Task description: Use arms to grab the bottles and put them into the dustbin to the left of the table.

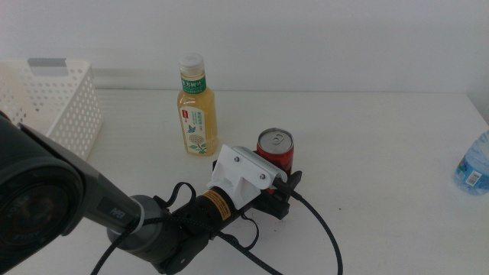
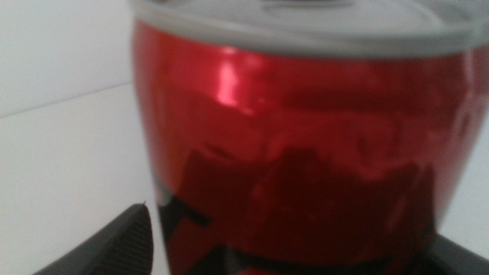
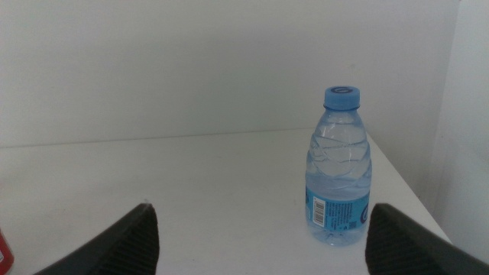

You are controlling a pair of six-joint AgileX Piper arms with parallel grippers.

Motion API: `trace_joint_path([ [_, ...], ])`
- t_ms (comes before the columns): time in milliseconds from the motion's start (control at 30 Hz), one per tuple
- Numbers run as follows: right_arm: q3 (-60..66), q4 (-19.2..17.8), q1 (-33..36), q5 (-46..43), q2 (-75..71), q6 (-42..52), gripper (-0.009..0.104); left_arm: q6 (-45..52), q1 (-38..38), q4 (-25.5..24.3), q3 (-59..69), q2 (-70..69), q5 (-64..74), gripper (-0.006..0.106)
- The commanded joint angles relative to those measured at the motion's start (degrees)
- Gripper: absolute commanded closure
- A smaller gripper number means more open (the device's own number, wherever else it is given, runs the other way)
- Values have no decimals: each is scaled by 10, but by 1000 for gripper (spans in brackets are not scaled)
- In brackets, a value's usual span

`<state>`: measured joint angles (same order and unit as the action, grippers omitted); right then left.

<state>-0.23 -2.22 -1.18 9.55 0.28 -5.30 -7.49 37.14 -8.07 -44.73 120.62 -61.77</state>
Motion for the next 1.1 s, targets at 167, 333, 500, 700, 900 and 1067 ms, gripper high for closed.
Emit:
trace_joint_path([
  [167,2,-4,-4,-6,-3,2,7,-1,-1,13,-7,1,9,8],
  [333,2,-4,-4,-6,-3,2,7,-1,-1,12,-18,1,19,8],
  [500,2,-4,-4,-6,-3,2,7,-1,-1,15,-19,1,27,8],
  [700,2,-4,-4,-6,-3,2,7,-2,-1,15,-19,1,40,8],
  [900,2,-4,-4,-6,-3,2,7,5,-1,10,-20,1,43,19],
  [1067,2,-4,-4,-6,-3,2,7,21,-1,-16,-22,1,50,59],
])
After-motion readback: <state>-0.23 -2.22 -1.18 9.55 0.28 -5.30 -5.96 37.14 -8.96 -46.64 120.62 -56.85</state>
